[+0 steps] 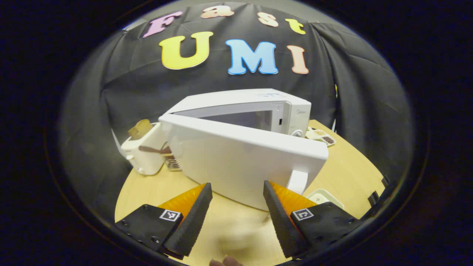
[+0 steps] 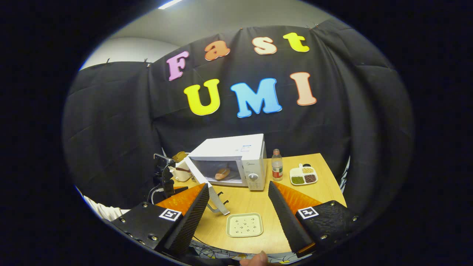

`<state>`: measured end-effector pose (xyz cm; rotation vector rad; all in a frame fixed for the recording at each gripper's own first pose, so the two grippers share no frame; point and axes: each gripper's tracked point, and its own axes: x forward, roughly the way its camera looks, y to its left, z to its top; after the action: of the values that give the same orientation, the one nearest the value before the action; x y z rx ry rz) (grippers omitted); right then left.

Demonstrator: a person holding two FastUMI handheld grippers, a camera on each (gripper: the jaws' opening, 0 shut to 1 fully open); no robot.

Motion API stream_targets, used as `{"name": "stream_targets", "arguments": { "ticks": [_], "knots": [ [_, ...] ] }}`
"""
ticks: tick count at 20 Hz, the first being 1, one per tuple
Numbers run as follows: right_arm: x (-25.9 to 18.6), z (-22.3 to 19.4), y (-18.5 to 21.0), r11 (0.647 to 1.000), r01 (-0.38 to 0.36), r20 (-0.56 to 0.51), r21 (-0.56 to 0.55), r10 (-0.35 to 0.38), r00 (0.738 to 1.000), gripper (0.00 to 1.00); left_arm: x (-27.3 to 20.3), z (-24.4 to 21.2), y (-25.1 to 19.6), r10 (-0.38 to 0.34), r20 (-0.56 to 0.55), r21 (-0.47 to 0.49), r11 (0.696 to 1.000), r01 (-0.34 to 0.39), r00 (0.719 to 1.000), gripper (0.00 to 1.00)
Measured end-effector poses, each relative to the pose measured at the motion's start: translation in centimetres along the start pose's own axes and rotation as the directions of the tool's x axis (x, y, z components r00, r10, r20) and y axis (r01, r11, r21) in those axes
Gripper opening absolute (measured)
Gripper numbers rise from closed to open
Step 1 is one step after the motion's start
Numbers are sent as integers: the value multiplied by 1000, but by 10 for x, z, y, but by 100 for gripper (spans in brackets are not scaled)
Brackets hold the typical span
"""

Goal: Open the microwave oven with the left hand, put the food in, and close the microwave oven.

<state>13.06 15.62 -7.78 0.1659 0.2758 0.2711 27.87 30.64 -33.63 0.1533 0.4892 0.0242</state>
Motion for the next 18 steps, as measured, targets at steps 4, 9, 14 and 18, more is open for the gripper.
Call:
{"name": "stream_targets", "arguments": {
  "ticks": [4, 9, 14, 18],
  "knots": [
    [-1, -2, -8, 991, 118, -2, 63, -118, 993, 99, 44, 13, -7, -54, 11, 13, 998, 54, 998, 94],
    [-7, -3, -8, 974, 223, -14, 51, -222, 975, 98, 96, 32, -10, -78, 30, -11, 997, 79, 996, 94],
    [-15, 12, -8, 962, 269, 5, 40, -270, 963, 98, 146, 51, -4, -21, 35, -27, 999, 22, 999, 94],
    [-23, 13, -15, 957, 289, 10, 18, -289, 957, 98, 165, 25, -13, -43, -70, -176, 984, 30, 997, 94]
  ]
}}
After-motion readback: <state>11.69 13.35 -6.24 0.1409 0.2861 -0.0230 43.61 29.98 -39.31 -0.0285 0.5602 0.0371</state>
